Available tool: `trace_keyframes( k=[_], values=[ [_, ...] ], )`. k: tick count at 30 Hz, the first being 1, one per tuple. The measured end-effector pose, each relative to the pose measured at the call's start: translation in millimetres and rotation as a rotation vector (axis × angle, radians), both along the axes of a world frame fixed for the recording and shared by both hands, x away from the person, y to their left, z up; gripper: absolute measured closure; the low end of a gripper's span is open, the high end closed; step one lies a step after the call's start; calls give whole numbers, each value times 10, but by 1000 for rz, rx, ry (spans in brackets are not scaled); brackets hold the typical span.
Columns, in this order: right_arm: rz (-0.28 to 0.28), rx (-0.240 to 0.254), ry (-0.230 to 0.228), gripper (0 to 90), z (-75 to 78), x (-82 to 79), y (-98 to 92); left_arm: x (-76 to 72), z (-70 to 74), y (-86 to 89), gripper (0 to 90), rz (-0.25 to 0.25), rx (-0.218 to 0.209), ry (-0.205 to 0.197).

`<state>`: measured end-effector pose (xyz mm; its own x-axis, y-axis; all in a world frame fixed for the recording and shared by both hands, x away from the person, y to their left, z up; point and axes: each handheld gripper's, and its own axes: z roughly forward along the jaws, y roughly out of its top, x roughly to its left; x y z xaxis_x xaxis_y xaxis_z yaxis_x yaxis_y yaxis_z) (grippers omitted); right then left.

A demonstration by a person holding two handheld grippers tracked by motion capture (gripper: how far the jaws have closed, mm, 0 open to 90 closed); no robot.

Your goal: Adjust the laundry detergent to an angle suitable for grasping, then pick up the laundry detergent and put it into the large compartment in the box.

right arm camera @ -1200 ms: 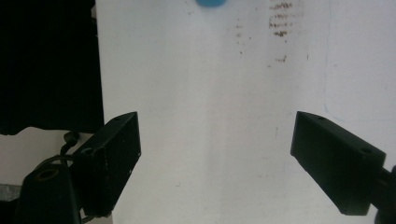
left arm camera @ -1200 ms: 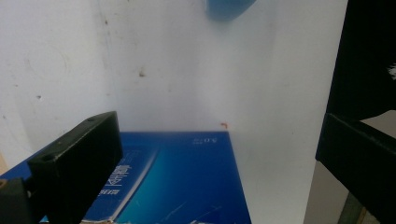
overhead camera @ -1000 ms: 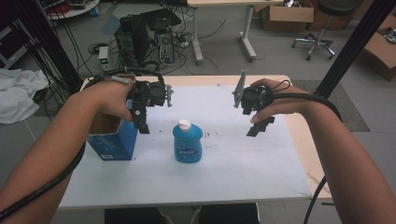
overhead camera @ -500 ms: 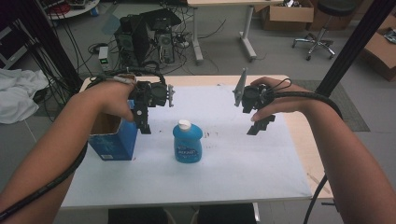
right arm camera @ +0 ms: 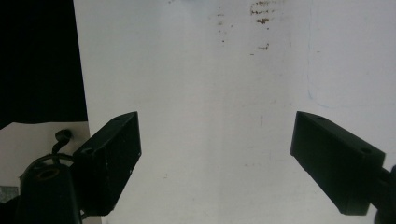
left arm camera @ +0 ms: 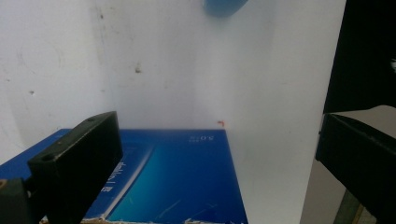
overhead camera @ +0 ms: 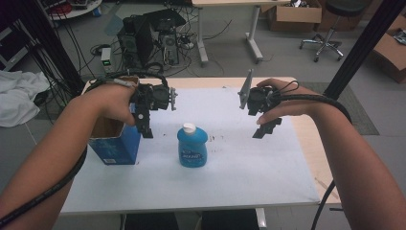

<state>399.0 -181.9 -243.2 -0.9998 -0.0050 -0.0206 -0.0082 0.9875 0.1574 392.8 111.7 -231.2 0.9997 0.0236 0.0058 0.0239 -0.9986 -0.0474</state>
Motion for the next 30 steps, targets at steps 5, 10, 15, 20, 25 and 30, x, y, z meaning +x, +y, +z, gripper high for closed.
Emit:
trace_keyframes(
  k=[5, 10, 15, 20, 25, 30],
  values=[
    [-6, 12, 4, 162, -21, 9, -2, 4, 7, 3, 10, 5, 0, 0],
    [-12, 14, 3, 163, -45, 10, -11, -27, -8, -16, 11, -7, -1, 6],
    [-22, 21, -2, 161, -42, 29, -37, 4, 15, -3, 10, 1, -6, -3],
    [-14, 11, 2, 163, -23, 51, -39, 6, 11, -6, 10, 6, -14, 0],
    [-7, 15, -2, 162, -5, 36, -4, -16, -1, -6, 10, 3, -3, 4],
    [-5, 17, -2, 162, -40, 22, 0, -62, 17, -13, 10, 1, -5, 0]
  ],
)
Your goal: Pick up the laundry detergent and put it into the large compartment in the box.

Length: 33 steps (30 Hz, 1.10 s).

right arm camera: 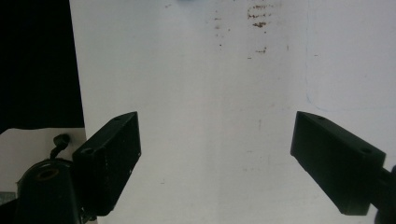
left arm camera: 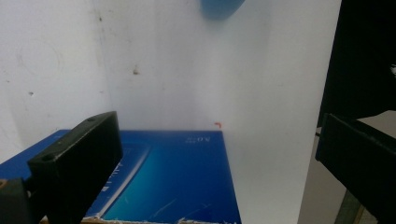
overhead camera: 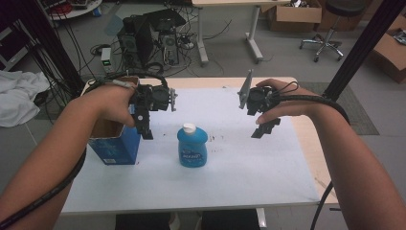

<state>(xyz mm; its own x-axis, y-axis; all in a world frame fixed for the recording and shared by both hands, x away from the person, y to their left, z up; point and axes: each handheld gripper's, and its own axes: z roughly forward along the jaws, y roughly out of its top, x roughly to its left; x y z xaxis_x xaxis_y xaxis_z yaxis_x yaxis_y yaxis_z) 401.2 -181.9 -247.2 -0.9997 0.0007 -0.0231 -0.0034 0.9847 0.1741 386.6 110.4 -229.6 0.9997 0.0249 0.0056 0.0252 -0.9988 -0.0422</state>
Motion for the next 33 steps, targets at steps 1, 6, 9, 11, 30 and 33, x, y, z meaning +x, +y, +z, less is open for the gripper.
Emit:
trace_keyframes(
  k=[1, 6, 9, 11, 30, 33],
  values=[
    [0, 0, 0, 162, 0, 0, 0, -8, 10, -6, 10, -1, 0, -3],
    [4, -5, 3, 163, -44, -11, -20, -37, 63, -72, 10, -4, -7, -8],
    [4, -2, 2, 163, -64, -12, -38, -41, 79, -143, 9, -11, -6, -9],
    [5, -2, 3, 161, -70, -5, -52, -43, 85, -188, 8, -15, -2, -8],
    [10, 1, -1, 162, -117, 22, -78, -114, 201, -499, 1, -40, 1, -19],
    [9, 1, 0, 162, -123, 20, -74, -125, 198, -546, 1, -45, -2, -19]
  ],
)
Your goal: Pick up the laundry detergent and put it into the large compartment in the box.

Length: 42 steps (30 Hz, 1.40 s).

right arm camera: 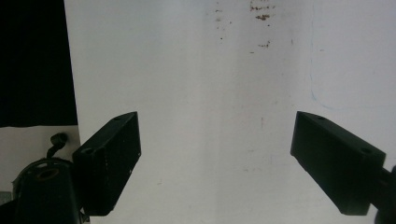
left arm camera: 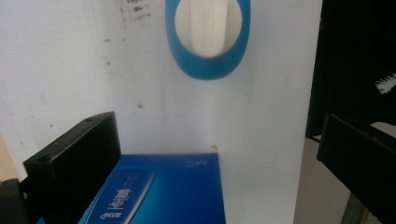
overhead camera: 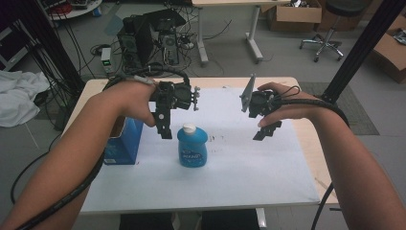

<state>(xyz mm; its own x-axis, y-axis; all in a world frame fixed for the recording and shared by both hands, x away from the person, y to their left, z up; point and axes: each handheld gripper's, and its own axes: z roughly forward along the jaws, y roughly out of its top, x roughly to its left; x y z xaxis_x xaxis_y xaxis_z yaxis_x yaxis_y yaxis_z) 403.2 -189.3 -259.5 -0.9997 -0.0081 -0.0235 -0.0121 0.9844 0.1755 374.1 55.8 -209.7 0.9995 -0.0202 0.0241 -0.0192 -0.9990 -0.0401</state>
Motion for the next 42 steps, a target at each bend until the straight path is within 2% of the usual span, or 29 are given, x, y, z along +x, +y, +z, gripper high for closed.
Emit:
trace_keyframes(
  k=[21, 42],
  values=[
    [-8, 1, 8, 162, -59, 10, -43, -6, -164, -345, 1, -53, -30, 13],
    [-26, 2, 8, 162, -47, -11, -135, 28, -397, -463, 1, -58, -16, 18]
  ],
)
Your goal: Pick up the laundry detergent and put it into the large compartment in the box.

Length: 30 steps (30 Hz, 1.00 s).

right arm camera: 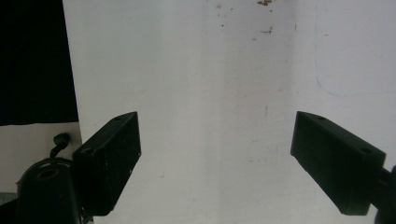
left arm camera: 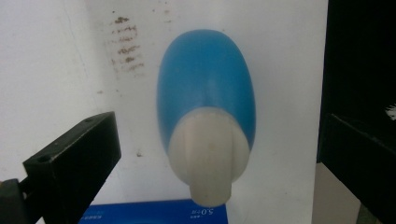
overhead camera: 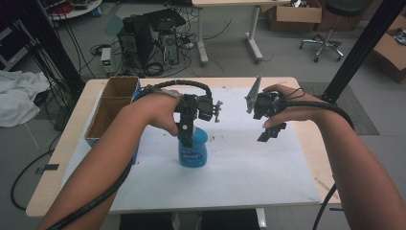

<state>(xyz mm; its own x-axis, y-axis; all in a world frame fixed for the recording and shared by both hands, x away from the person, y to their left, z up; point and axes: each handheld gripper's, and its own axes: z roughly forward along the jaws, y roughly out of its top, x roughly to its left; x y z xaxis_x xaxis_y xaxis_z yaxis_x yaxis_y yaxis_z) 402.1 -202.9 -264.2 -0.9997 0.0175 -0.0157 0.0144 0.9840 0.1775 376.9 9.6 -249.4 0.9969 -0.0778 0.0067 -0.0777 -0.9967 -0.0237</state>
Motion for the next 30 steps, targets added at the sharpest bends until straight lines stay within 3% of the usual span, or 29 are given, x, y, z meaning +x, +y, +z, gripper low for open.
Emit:
trace_keyframes(
  k=[16, 30],
  values=[
    [1, -1, 3, 162, -23, 2, 10, -5, -199, -33, 1, 6, 20, 2],
    [4, -1, 6, 161, -31, -5, 31, 3, -330, -29, 1, 7, 8, -22]
  ],
)
